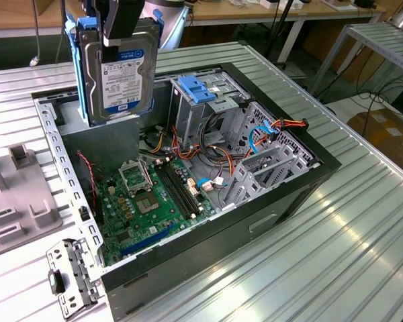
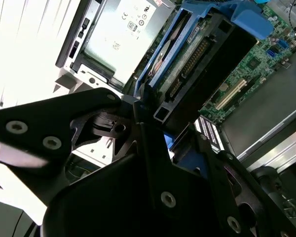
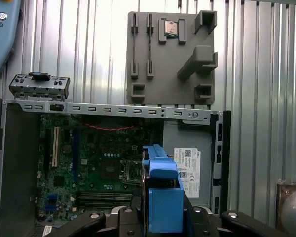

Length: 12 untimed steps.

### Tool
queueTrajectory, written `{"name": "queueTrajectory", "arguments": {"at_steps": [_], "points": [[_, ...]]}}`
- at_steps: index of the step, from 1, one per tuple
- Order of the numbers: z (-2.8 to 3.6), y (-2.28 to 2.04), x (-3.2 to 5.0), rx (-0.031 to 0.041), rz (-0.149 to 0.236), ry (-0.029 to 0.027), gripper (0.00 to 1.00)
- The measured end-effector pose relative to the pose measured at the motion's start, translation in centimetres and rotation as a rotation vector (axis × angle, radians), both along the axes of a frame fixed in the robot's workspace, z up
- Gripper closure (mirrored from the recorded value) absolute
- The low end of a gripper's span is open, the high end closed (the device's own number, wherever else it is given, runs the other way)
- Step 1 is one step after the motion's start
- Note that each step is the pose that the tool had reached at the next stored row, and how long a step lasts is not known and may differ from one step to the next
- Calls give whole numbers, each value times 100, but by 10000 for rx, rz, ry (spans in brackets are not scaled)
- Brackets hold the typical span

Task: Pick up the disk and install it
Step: 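Pick up the disk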

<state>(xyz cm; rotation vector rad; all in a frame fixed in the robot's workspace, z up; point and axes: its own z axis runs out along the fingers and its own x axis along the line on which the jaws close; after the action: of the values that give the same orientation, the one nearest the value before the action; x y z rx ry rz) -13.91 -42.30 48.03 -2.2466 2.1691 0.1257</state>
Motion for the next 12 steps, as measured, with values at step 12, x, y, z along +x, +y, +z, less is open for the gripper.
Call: {"name": "queueTrajectory", "arguments": {"at_steps": [12], "points": [[-1, -74, 4, 0, 0, 0, 63]]}}
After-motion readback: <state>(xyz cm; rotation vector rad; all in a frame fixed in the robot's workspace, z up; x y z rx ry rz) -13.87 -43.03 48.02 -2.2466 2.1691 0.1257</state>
